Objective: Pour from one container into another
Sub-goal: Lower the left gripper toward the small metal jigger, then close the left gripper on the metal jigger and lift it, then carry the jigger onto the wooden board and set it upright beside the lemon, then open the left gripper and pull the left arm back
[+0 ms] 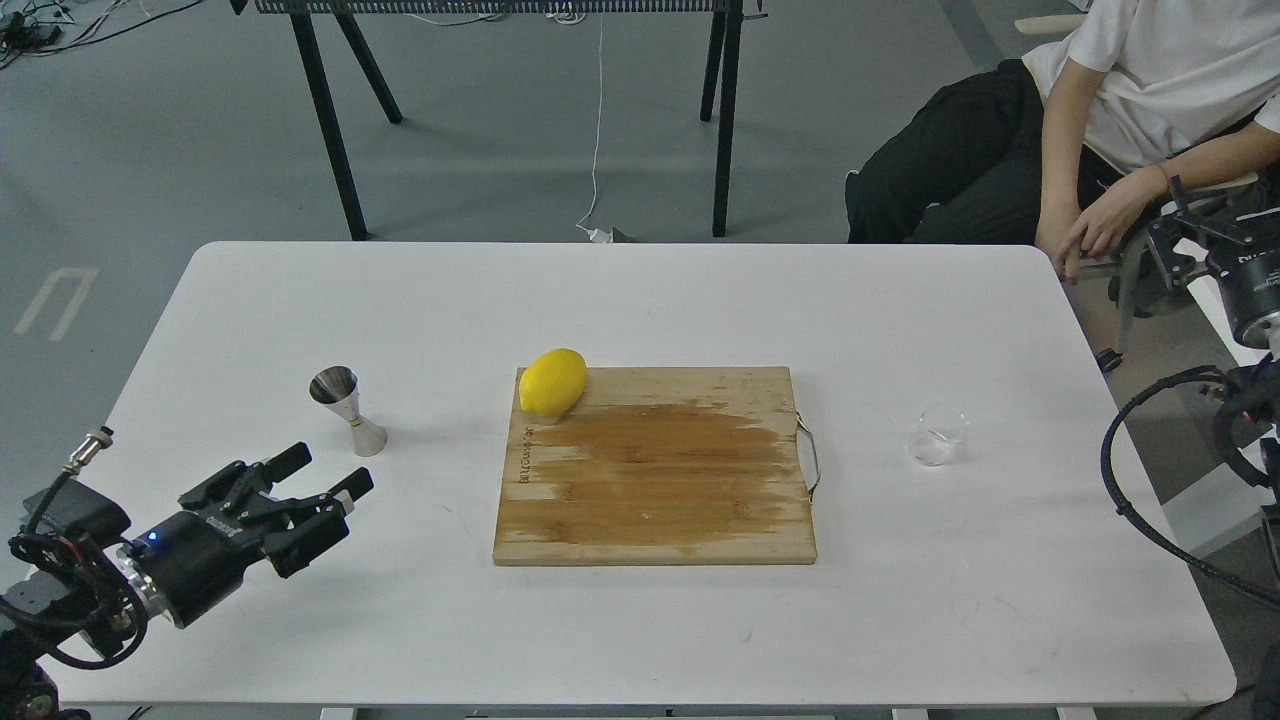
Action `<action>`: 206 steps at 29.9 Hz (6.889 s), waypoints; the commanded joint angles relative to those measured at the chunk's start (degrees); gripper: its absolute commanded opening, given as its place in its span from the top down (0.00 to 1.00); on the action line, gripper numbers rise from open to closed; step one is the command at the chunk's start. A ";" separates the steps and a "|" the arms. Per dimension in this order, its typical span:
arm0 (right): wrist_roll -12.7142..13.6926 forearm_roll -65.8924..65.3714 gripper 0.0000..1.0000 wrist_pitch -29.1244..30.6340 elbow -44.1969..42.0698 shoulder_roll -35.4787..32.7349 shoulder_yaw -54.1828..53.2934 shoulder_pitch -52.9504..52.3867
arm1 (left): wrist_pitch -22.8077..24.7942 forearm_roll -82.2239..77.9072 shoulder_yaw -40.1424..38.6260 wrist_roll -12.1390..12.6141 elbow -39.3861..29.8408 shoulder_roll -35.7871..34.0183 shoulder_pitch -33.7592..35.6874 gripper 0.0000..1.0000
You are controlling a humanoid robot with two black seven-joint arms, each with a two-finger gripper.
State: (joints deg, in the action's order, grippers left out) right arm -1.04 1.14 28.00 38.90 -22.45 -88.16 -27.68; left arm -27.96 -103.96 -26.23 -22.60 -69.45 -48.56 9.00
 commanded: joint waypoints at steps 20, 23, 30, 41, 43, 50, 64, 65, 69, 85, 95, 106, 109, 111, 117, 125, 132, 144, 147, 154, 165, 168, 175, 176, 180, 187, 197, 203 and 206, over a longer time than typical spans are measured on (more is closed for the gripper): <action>0.07 0.00 0.00 0.00 -0.05 -0.32 0.09 1.05 | -0.04 -2.83 0.21 -0.60 36.40 23.60 15.34 0.19; 0.07 0.00 0.00 0.00 -0.05 -0.32 0.18 1.05 | -0.04 -2.48 -0.31 -0.60 36.76 24.21 15.60 0.25; 0.07 0.00 0.00 0.00 -0.05 -0.32 0.18 0.96 | 0.09 -0.37 0.39 -0.60 36.93 24.22 17.10 0.51; 0.07 0.00 0.00 0.00 -0.05 -0.32 0.18 0.96 | -0.04 -1.07 1.00 -0.78 36.93 24.22 16.48 0.77; 0.07 0.00 0.00 0.00 -0.05 -0.32 0.18 0.96 | -0.04 -1.16 1.70 -0.69 36.93 24.22 16.57 0.82; 0.07 0.00 0.00 0.00 -0.05 -0.32 0.18 0.79 | -0.04 -1.16 2.94 -0.78 36.23 23.78 17.62 0.93; 0.07 0.00 0.00 0.00 -0.05 -1.63 0.00 2.01 | -0.04 -11.68 3.11 -0.43 21.38 22.81 28.96 0.92; 0.07 0.00 0.00 0.00 -0.05 -1.72 -0.08 2.10 | -0.04 -15.36 3.11 -0.34 21.20 23.24 29.66 0.92; 0.07 0.00 0.00 0.00 -0.05 -1.90 -0.09 2.37 | -0.04 -21.04 3.11 -0.25 21.29 26.66 30.90 0.92; 0.07 0.00 0.00 0.00 -0.31 -2.51 -0.09 3.33 | -0.04 -21.04 12.69 1.41 31.64 45.13 30.64 0.90; 0.07 0.00 0.00 0.00 -0.23 -2.51 -0.09 4.04 | -0.04 -21.04 12.87 1.86 35.52 48.29 30.72 0.85; -0.02 0.00 0.00 0.00 -0.05 -2.43 -0.09 4.48 | -0.04 -21.04 13.92 2.65 37.81 48.56 30.46 0.80; -0.02 0.00 0.00 0.00 -0.05 -2.43 0.00 4.48 | -0.04 -21.04 13.92 2.73 38.16 48.56 30.46 0.78; -0.02 0.00 0.00 0.00 -0.05 -2.43 0.00 4.48 | -0.04 -21.04 13.75 2.82 38.16 48.56 30.55 0.71; -0.02 0.00 0.00 0.00 -0.49 -2.43 0.00 4.56 | -0.04 -21.04 13.83 4.32 38.25 48.56 30.46 0.51; -0.02 0.00 0.00 0.00 -0.31 -2.43 0.00 4.74 | -0.04 -21.04 13.75 4.32 37.81 48.56 30.11 0.51; -0.02 0.00 0.00 0.00 -0.40 -2.43 0.00 4.92 | -0.04 -21.04 13.66 4.06 36.85 48.56 30.28 0.26; -0.02 0.00 0.00 0.00 -0.40 -2.51 -0.09 5.18 | -0.04 -21.04 13.92 3.70 33.07 44.70 30.02 0.18; -0.02 0.00 0.00 0.00 -0.40 -2.51 -0.09 5.35 | -0.04 -21.04 13.92 3.61 32.10 42.41 28.79 0.17; 0.07 -0.09 0.00 0.00 -0.49 -2.51 0.09 5.62 | -0.04 -21.04 13.92 3.26 29.29 38.90 26.42 0.14; 0.16 -0.09 0.00 0.00 -0.49 -2.60 -0.09 7.20 | -0.04 -21.04 13.75 -1.12 18.15 27.13 24.14 0.12; 0.16 -0.09 0.00 0.00 -0.49 -3.30 0.09 7.46 | -0.04 -21.04 13.75 -2.62 9.89 20.81 23.17 0.12; 0.07 -0.88 0.00 0.00 0.22 -5.58 0.18 10.27 | -0.04 -4.02 12.69 -5.40 3.45 10.77 22.55 0.11; 0.07 -0.88 0.00 0.00 -0.05 -6.03 0.18 10.54 | -0.04 2.20 12.00 -5.40 3.45 10.59 22.90 0.11; 0.16 -0.88 0.00 0.00 -0.23 -6.29 0.36 10.98 | 1.14 23.57 8.39 -5.40 3.80 10.59 25.96 0.08; 4.20 0.18 0.00 0.00 1.26 -6.38 -0.52 10.89 | 27.22 58.72 -7.75 -5.40 5.20 11.12 29.05 0.01; 4.20 6.24 0.00 0.00 13.03 -4.72 -0.61 19.76 | 45.52 97.26 -16.57 -3.25 22.15 17.70 30.28 0.00; 4.46 10.45 0.00 -0.58 20.50 -3.04 0.09 28.19 | 49.58 100.35 -20.00 -0.52 27.79 22.28 31.86 0.00; 5.25 15.63 0.00 -5.75 26.65 -3.04 1.14 32.76 | 49.67 100.35 -20.00 -0.52 27.88 22.90 31.78 0.00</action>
State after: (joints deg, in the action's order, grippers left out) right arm 3.55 12.38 26.51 60.15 -25.54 -88.01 1.11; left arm 21.47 -3.69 -46.00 -23.18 -41.93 -26.29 40.80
